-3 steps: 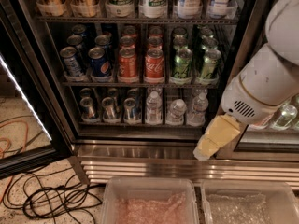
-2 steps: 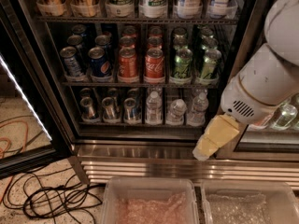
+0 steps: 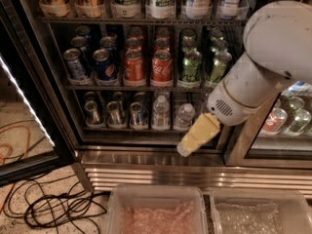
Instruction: Pick coke can from middle shelf of fridge
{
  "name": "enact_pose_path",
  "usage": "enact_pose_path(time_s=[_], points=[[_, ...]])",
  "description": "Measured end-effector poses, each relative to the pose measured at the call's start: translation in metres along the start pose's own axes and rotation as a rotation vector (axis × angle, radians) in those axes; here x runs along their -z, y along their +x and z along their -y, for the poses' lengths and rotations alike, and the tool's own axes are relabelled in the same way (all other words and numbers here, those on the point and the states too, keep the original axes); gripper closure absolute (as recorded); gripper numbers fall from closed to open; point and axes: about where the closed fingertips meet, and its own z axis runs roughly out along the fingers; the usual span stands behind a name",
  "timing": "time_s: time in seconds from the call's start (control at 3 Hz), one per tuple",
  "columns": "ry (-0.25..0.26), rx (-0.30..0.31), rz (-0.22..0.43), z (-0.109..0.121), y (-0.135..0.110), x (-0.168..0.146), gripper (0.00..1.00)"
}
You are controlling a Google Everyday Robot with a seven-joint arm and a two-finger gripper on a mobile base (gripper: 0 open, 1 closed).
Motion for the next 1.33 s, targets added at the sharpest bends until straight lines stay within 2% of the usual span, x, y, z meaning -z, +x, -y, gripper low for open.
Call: enact_pose_path(time_s=[0.33,0.67,1.0,1.33], points=[[-0.029,-0.158,0.003,0.011,-0.022,-0.019,0.0],[-0.031,-0.205,0.001,0.011,-0.022,-0.02,0.0],[-0.031,-0.205,0.001,0.011,-0.022,-0.02,0.0],[-0.021,-0.204,0.038,0.008,-0.032,-0.029,0.0]])
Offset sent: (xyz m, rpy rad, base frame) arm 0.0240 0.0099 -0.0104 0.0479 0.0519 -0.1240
